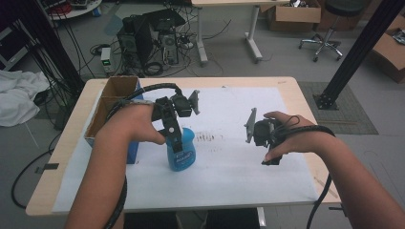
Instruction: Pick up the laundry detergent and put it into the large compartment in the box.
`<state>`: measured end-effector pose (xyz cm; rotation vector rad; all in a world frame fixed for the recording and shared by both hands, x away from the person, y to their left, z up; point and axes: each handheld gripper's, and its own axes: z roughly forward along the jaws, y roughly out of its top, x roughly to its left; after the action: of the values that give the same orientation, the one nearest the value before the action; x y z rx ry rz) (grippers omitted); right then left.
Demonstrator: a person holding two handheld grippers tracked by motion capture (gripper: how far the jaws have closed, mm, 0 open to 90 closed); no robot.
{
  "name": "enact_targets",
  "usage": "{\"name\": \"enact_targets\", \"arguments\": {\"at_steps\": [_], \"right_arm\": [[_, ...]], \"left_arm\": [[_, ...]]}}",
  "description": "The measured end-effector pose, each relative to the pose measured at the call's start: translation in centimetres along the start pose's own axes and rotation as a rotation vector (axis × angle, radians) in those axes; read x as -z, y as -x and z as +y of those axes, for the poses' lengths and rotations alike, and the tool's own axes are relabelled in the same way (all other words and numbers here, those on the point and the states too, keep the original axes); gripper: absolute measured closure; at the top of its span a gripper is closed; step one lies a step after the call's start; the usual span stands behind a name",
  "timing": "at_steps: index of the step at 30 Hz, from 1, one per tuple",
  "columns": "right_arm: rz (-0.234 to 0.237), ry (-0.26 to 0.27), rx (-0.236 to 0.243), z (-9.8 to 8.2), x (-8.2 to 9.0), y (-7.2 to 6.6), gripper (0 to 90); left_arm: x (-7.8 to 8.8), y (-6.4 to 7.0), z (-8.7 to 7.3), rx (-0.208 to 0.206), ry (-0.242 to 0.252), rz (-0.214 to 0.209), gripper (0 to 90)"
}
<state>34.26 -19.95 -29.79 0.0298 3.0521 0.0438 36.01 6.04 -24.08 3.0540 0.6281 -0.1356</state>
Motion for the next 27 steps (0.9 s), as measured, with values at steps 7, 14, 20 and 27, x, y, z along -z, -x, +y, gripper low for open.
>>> {"name": "enact_targets", "arguments": {"at_steps": [7, 14, 20, 27], "right_arm": [[0.002, -0.003, -0.006, 0.0, -0.1, -0.1, 16.5], [-0.001, -0.004, -0.004, 0.0, -0.1, -0.2, 16.5], [0.001, -0.005, -0.004, 0.1, -0.1, -0.2, 16.5], [0.002, 0.004, -0.012, -0.1, -0.1, -0.1, 16.5]], "left_arm": [[-1.0, -0.1, 0.2, 0.002, 0.011, 0.003, 0.1], [-2.0, -0.4, 0.3, 0.010, 0.045, 0.019, 0.1], [-2.9, -0.5, 0.6, 0.006, 0.058, 0.020, 0.1], [-4.1, -0.7, 1.1, 0.020, 0.050, 0.023, 0.1]]}}
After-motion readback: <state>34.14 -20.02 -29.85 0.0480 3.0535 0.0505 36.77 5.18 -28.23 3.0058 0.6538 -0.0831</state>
